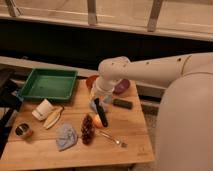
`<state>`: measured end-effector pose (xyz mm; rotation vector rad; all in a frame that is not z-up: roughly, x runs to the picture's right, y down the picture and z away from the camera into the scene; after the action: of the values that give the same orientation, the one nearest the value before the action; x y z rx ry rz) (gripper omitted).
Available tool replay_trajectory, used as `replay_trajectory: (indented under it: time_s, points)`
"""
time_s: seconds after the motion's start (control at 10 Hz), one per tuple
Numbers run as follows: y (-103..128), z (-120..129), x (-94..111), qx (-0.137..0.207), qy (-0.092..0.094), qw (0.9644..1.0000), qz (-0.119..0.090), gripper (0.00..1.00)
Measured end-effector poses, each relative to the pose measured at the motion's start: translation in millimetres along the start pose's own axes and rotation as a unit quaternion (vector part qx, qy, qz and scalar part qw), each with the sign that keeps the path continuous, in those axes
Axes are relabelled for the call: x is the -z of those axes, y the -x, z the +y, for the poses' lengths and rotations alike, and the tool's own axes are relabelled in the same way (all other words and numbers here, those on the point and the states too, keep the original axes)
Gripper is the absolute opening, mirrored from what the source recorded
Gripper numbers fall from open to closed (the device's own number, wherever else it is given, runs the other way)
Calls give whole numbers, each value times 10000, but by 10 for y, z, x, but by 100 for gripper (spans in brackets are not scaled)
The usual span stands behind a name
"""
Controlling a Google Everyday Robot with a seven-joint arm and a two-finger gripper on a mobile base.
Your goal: Wipe purple bowl with brush
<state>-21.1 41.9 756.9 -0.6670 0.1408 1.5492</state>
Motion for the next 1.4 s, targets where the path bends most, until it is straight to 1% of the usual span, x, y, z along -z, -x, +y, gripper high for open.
replay_trajectory:
  time_s: [0.1,0.2,0.3,0.5,0.7,0.8,0.9,1.0,1.1,1.3,1.4]
  points:
    - [40,-251,37,-215,-165,9996,-20,0]
    - [60,-461,80,-386,-293,9988,-31,0]
    - [110,-808,139,-640,-497,9967,-44,0]
    - [265,-1260,216,-982,-748,9923,-81,0]
    - [440,-1536,194,-1189,-872,9890,-89,0]
    - [502,-1614,157,-1220,-874,9886,-94,0]
    - [563,-1637,127,-1218,-830,9890,-117,0]
    - [624,-1598,53,-1185,-711,9903,-139,0]
    - [717,-1487,-44,-1114,-509,9923,-209,0]
    - [816,-1352,-122,-968,-145,9943,-412,0]
    - [810,-1366,-126,-970,-127,9943,-421,0]
